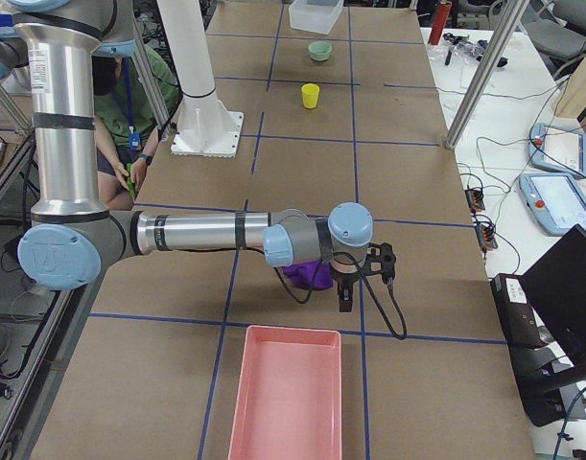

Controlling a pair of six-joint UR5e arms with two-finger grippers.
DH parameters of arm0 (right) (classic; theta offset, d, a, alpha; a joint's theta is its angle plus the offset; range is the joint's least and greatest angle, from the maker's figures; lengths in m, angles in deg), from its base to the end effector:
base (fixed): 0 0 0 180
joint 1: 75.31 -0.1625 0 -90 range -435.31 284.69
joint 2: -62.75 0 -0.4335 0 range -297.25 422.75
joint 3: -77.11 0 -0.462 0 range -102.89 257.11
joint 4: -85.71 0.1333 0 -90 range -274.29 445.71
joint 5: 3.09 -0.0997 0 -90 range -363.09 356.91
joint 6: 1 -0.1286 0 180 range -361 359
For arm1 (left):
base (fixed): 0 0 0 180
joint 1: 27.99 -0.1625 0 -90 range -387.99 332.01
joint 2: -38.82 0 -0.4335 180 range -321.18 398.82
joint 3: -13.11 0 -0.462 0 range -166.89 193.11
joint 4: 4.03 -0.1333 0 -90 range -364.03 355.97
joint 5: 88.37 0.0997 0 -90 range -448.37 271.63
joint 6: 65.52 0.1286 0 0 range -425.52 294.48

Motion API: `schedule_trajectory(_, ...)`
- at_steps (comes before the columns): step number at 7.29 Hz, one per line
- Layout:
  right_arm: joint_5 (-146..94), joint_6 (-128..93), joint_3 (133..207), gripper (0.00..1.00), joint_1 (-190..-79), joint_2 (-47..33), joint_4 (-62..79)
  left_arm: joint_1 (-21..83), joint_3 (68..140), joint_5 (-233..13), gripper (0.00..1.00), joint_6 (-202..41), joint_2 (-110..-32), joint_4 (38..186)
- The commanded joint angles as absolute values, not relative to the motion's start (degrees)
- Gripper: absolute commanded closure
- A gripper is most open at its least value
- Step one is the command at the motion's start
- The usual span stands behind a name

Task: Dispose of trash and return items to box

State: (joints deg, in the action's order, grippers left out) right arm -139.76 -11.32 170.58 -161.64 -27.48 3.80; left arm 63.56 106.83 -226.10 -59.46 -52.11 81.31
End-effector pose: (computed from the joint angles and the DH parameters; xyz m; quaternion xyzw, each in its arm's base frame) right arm 0.0029 -0.5760 0.6368 0.0420 -0.4023 0.0140 0.9144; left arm -0.0535 -0.5660 0.6450 0.0268 0.4037 0.0359 0.9138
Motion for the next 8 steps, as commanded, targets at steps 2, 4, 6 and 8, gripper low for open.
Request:
schedule_trajectory(2,-139.7,-11.1,170.7,0.00,-162.6,-27.5,4.0,63.7,107.7,-226.2,0.00,-59.7,-56.3,84.7)
schedule_trajectory(4,-140.1,-11.4,171.0,0.00,-162.6,-28.4,4.1,59.7,111.4,-229.1,0.00,-62.6,-61.0,87.0)
schedule_trajectory(6,-140.4,-11.5,172.5,0.00,-162.6,-28.9,4.1,53.1,113.7,-229.2,0.00,-68.0,-68.7,87.3)
schedule_trajectory(8,-140.3,-11.9,172.5,0.00,-162.6,-28.9,4.1,43.0,119.1,-225.5,0.00,-89.4,-70.2,89.7)
